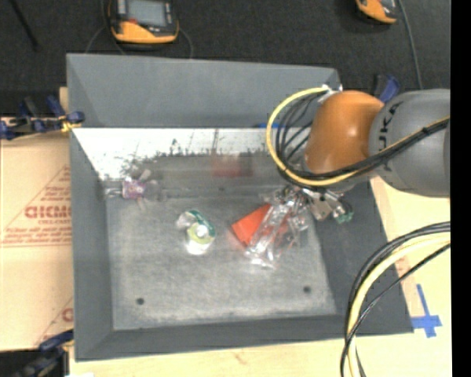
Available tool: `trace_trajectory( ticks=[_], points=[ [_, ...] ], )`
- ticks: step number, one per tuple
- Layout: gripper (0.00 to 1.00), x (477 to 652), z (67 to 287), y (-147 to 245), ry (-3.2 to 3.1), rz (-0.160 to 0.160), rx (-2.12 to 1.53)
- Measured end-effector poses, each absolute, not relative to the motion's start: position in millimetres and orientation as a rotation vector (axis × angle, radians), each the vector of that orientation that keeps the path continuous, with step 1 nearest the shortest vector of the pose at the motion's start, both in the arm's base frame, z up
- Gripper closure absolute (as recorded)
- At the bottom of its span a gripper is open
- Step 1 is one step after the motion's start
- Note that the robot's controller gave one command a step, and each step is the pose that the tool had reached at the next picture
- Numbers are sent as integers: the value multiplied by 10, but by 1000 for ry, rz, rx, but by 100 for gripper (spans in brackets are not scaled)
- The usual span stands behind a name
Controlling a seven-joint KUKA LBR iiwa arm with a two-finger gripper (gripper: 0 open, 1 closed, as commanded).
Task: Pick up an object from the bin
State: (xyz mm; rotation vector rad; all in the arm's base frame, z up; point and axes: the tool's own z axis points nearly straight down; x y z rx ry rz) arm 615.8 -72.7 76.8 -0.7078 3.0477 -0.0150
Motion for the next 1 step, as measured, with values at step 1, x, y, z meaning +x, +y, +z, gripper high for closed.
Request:
trace_trajectory(
  ticks=[1],
  points=[
    [100,6179,1527,-744,3053,-8,-700]
  ],
)
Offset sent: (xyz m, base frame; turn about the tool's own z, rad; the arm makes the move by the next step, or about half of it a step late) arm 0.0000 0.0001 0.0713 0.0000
